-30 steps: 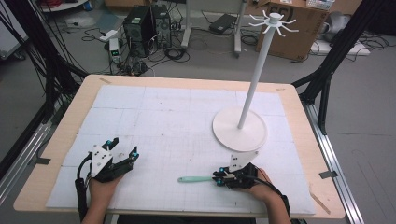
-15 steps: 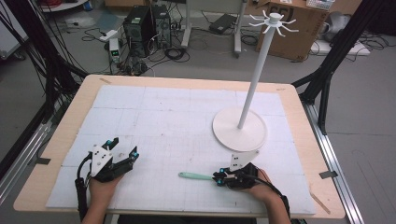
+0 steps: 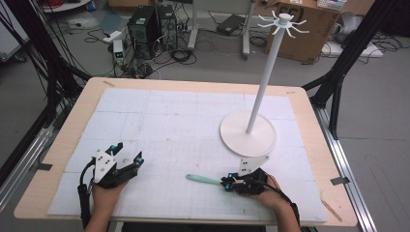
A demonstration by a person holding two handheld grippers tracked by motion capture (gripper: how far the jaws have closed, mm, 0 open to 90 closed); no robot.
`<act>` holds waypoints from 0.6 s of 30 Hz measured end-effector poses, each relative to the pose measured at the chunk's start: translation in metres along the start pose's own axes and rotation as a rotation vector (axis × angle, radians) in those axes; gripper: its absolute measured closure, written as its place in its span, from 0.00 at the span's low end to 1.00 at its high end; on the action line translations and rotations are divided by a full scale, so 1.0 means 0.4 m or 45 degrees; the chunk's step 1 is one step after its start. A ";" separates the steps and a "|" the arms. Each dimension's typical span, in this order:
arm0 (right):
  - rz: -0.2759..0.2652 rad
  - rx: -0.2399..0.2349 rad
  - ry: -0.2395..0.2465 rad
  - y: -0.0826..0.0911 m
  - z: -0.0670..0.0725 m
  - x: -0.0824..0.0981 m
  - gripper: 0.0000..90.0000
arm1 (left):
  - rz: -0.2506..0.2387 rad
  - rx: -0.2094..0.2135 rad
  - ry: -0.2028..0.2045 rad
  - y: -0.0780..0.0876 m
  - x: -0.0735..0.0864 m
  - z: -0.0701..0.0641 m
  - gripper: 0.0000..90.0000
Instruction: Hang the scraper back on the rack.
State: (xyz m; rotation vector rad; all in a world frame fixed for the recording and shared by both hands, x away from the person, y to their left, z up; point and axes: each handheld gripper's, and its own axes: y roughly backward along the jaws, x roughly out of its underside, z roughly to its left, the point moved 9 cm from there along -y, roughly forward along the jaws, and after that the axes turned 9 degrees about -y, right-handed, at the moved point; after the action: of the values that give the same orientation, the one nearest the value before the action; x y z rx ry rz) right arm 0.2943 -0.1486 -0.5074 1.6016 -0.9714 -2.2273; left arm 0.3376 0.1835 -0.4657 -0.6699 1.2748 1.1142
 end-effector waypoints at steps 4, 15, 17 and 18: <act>-0.031 -0.002 0.007 0.005 -0.003 -0.003 0.91 | 0.000 0.000 0.000 0.000 0.000 0.000 0.30; -0.052 -0.005 0.000 0.009 -0.001 -0.005 0.91 | 0.002 0.000 0.000 -0.001 0.000 0.000 0.30; -0.057 -0.006 -0.005 0.010 -0.001 -0.005 0.91 | 0.003 0.000 0.000 -0.001 0.000 0.000 0.30; -0.061 -0.003 -0.005 0.010 -0.002 -0.006 0.91 | 0.002 0.000 0.000 -0.001 0.000 0.000 0.30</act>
State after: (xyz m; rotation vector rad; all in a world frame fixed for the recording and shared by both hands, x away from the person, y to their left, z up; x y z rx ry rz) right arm 0.2952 -0.1508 -0.5031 1.6372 -0.9408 -2.2630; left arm 0.3379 0.1835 -0.4658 -0.6688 1.2759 1.1156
